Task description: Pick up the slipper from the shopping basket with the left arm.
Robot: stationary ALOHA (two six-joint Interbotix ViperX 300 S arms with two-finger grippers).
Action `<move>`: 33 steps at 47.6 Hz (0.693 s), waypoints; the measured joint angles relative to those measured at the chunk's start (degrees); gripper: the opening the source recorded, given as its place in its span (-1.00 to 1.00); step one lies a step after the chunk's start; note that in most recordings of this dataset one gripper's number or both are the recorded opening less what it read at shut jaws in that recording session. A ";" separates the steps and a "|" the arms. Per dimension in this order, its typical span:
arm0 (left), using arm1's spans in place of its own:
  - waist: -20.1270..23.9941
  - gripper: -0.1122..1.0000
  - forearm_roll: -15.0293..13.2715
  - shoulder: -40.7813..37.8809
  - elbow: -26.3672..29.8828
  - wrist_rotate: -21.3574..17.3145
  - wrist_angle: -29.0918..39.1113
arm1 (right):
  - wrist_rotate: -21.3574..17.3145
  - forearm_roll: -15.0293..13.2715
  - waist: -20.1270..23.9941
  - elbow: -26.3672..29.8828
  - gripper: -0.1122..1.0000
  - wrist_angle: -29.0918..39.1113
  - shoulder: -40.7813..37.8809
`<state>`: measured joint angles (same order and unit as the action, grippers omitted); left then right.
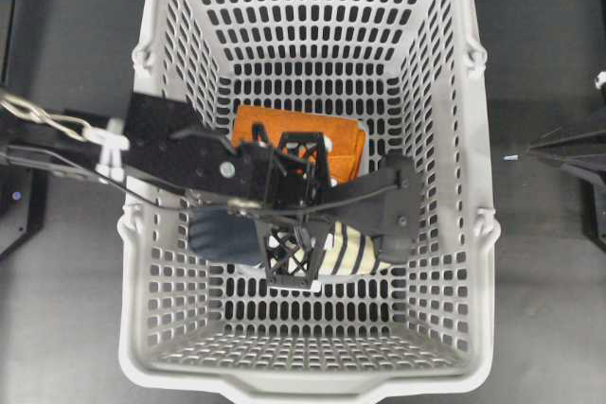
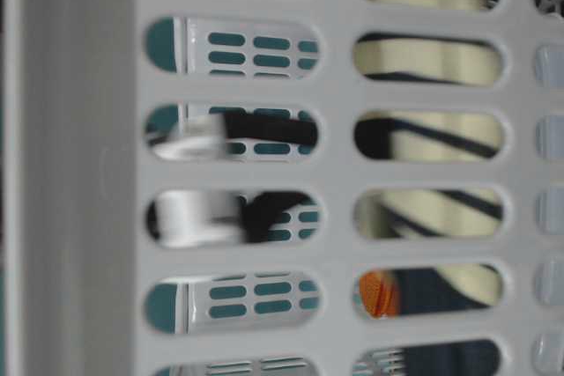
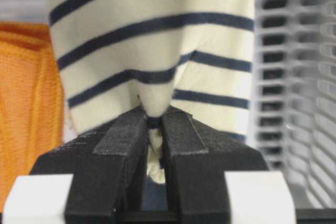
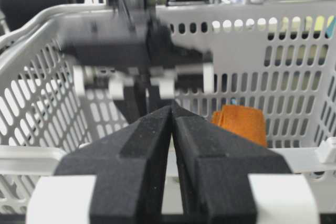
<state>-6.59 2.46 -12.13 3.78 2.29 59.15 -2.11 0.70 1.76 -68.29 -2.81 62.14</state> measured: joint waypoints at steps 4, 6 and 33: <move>0.35 -0.70 0.00 0.35 4.39 0.00 5.54 | 0.00 0.00 -0.18 0.00 -0.79 0.00 0.26; 0.62 -0.70 0.00 0.26 6.86 0.00 8.09 | 0.00 0.00 -0.18 0.00 -0.79 0.00 0.53; 0.79 -0.70 0.00 -5.27 36.83 0.00 31.11 | 0.00 0.00 -0.26 -0.88 -0.79 0.00 3.60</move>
<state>-5.80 2.46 -17.40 40.61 2.29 90.26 -2.11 0.70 1.49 -69.17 -2.81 65.74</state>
